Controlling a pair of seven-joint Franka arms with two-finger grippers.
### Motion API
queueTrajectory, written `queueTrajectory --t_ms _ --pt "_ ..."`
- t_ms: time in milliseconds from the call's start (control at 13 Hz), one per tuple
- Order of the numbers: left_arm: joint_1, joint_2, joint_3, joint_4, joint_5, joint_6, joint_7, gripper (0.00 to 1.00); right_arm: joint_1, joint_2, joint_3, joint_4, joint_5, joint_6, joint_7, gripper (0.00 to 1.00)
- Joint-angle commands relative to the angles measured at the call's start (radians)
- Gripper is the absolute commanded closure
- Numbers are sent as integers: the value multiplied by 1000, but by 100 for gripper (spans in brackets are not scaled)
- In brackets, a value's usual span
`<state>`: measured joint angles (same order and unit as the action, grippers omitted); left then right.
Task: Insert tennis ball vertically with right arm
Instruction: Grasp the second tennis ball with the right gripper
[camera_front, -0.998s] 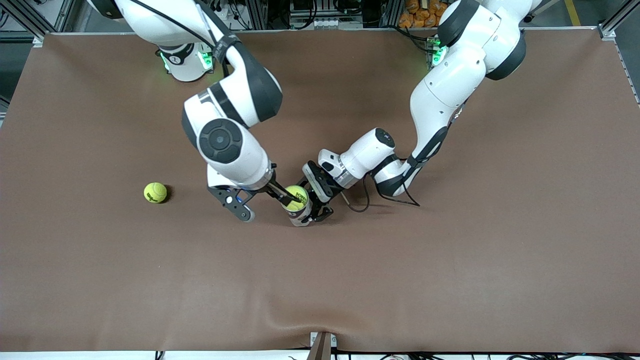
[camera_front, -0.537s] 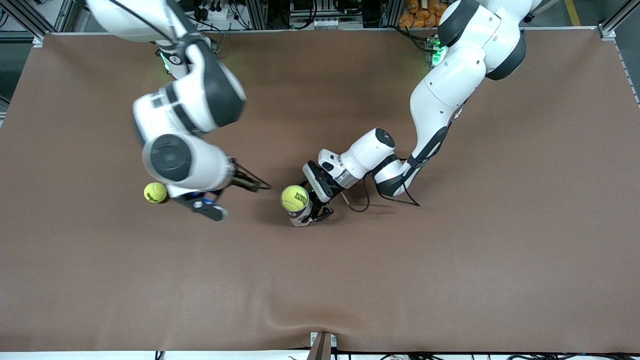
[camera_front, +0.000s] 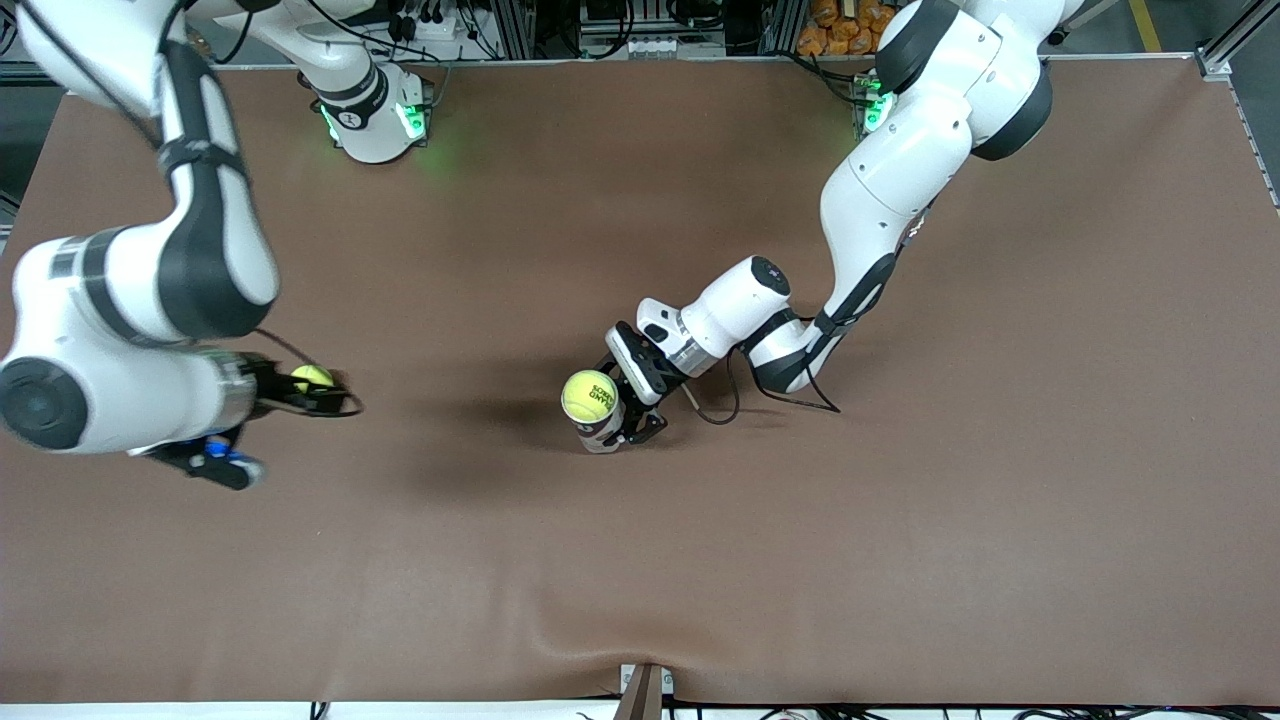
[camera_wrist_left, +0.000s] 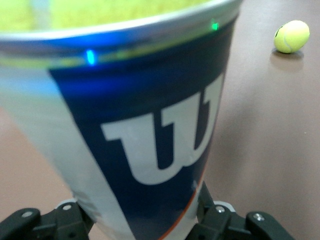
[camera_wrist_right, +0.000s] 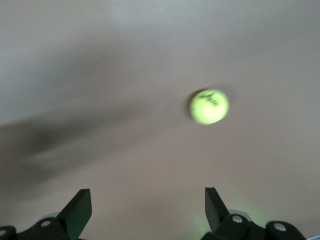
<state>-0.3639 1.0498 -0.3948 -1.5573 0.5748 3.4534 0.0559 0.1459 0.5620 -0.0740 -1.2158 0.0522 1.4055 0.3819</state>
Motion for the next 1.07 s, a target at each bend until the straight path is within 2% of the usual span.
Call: queueTrajectory --t_ms 0,154,307,537,768,998 --pt "0 4 2 -1 3 24 4 22 -60 -7 19 -74 -80 45 -151 0" --pt "0 4 2 0 3 30 4 22 -86 -4 19 -120 -116 87 -240 0" --pt "0 4 2 0 3 30 4 22 -89 -2 19 -238 -167 207 -313 0" --pt "0 4 4 0 3 30 4 22 -111 -7 20 -408 -166 428 -316 0" --pt "0 4 4 0 3 30 4 22 -124 -5 20 -533 -164 577 -365 0" --pt "0 6 4 0 3 30 4 22 -150 -7 23 -567 -158 589 -402 0"
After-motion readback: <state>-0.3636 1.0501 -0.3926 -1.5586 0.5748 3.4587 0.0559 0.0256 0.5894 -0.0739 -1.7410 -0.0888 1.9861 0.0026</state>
